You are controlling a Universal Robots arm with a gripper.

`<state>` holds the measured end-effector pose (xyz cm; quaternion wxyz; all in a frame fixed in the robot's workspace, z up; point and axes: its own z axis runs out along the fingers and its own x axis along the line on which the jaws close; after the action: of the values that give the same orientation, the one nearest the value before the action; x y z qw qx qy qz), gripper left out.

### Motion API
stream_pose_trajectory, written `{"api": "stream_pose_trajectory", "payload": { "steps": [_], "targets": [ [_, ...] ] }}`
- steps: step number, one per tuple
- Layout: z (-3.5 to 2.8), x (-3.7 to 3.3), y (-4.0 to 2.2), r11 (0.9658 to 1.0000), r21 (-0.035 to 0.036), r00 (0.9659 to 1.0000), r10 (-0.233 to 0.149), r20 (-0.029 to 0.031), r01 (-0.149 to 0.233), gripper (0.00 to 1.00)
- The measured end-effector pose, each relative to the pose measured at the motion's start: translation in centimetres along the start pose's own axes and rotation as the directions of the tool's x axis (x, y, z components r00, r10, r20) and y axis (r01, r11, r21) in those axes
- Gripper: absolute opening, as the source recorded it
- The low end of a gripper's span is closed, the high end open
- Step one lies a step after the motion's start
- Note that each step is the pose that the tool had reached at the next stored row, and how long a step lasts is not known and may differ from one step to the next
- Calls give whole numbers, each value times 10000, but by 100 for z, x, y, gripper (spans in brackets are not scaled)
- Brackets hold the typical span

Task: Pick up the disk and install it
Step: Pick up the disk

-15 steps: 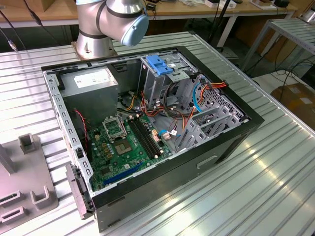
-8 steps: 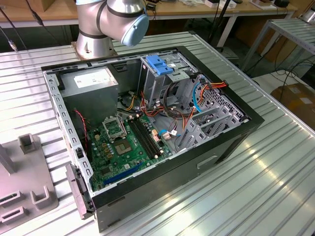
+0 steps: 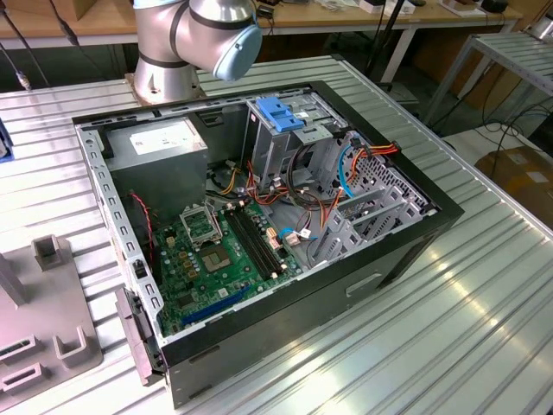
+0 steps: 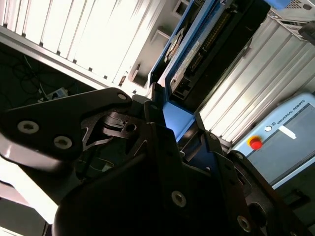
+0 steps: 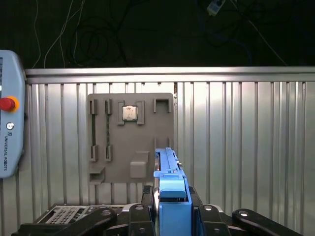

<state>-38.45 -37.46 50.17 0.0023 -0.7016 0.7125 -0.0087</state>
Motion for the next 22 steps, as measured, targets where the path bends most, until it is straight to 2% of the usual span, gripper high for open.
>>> {"api": "stream_pose_trajectory", "payload": {
  "steps": [14, 17, 22],
  "targets": [
    [3, -3, -211, 10000, -1, 10000, 0, 0, 0, 37],
    [4, -5, -291, 10000, -1, 10000, 0, -1, 0, 37],
    [6, -6, -387, 10000, -1, 10000, 1, 0, -1, 37]
  ]
}}
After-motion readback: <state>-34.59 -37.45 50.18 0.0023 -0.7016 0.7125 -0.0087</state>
